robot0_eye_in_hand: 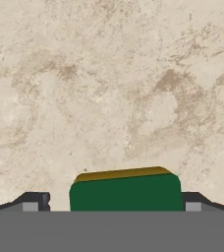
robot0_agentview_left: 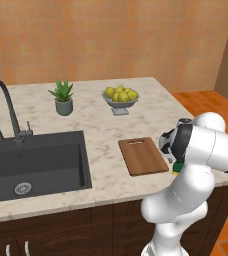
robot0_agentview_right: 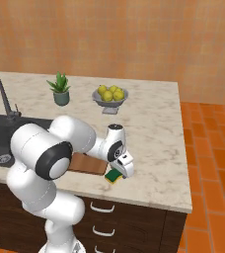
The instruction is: Pick up the sponge from the counter and clean the cutting board by briefly scrubbing or pressing down on the cutting board. Once finished, release the sponge.
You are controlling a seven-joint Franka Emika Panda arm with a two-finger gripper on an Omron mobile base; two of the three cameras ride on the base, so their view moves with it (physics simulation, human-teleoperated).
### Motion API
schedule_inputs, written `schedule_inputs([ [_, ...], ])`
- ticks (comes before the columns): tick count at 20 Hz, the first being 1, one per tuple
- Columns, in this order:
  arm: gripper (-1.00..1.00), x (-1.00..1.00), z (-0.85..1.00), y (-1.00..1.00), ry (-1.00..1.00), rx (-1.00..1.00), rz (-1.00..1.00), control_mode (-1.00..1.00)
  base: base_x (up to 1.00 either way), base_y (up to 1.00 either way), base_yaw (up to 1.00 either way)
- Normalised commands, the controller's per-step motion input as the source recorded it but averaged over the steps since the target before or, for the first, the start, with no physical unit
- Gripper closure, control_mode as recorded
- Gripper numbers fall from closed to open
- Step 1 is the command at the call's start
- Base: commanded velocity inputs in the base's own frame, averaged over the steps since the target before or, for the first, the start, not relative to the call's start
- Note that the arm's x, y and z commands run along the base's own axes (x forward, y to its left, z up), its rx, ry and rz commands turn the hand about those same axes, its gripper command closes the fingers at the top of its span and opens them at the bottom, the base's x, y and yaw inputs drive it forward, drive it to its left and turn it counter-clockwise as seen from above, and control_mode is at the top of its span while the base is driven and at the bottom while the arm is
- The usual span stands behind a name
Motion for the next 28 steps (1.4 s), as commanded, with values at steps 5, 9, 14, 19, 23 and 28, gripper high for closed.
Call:
schedule_inputs([
  [5, -1.0, 0.0, 0.05, 0.0, 0.0, 0.0, 0.0, -1.0, 0.0, 0.0, 0.0],
  [9, -1.0, 0.0, -0.09, 0.0, 0.0, 0.0, 0.0, -1.0, 0.0, 0.0, 0.0],
  [14, -1.0, 0.0, -0.03, 0.0, 0.0, 0.0, 0.0, -1.0, 0.0, 0.0, 0.0],
  [19, -1.0, 0.0, 0.0, 0.0, 0.0, 0.0, 0.0, -1.0, 0.0, 0.0, 0.0],
  [23, -1.0, 0.0, 0.0, 0.0, 0.0, -0.01, 0.0, -1.0, 0.0, 0.0, 0.0],
  [28, -1.0, 0.0, 0.0, 0.0, 0.0, 0.0, 0.0, -1.0, 0.0, 0.0, 0.0],
])
